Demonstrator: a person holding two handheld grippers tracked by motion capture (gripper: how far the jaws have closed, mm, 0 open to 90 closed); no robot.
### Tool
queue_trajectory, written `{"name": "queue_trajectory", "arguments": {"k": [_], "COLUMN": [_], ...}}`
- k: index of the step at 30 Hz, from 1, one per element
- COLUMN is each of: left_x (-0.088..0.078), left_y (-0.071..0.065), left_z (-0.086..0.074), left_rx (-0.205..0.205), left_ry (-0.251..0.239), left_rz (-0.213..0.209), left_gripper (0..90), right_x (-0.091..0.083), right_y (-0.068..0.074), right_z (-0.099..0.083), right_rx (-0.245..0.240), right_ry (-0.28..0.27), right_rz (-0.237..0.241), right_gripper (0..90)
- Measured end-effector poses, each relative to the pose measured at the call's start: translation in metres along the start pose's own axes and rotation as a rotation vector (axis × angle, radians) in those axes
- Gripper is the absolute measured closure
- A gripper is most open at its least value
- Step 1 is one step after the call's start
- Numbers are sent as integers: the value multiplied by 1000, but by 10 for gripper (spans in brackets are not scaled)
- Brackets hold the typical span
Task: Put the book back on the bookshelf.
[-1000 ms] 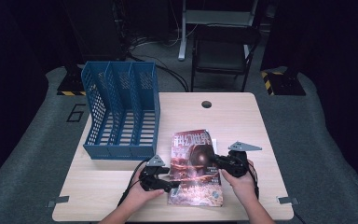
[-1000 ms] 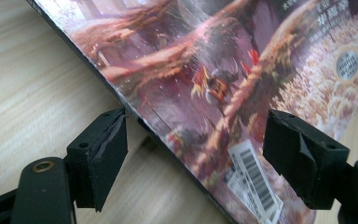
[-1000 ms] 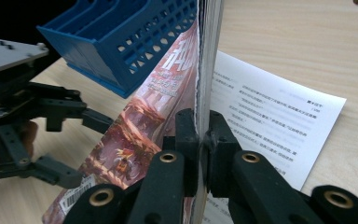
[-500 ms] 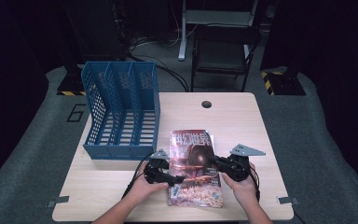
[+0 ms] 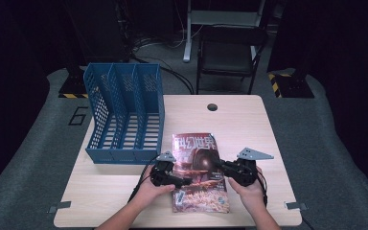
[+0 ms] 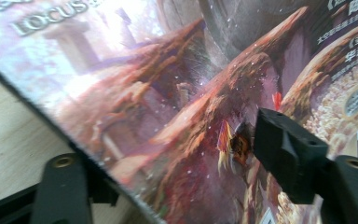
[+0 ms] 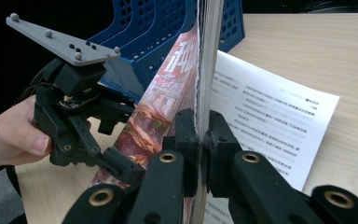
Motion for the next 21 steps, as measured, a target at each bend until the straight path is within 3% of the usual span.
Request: {"name": "queue_trajectory", "arguments": {"k": [4, 8, 12, 21], "left_x": [-7, -16, -24, -34], "left_y": [0, -2, -6, -15], "left_z": [2, 4, 7, 11], "left_rx": [-11, -47, -45, -10], "left_ry": [-8, -26, -27, -20], "left_rz": [-16, -35, -46, -47], "left_gripper": [418, 534, 637, 698], "right_x": [0, -1, -2, -2], "right_y": [-1, -2, -3, -8], "right_z": [0, 0, 0, 0], "right_rx": [11, 18, 22, 55], "right_ry": [-4, -2, 0, 8], "right_rz": [8, 13, 19, 32], "right_gripper": [855, 854, 853, 852]}}
Point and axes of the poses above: each handheld gripper's, and its own axes: x roughly forward along the jaws, z roughly out of its top, y roughly to its left, the point moved 7 cm from there along x, roughly forward along the jaws
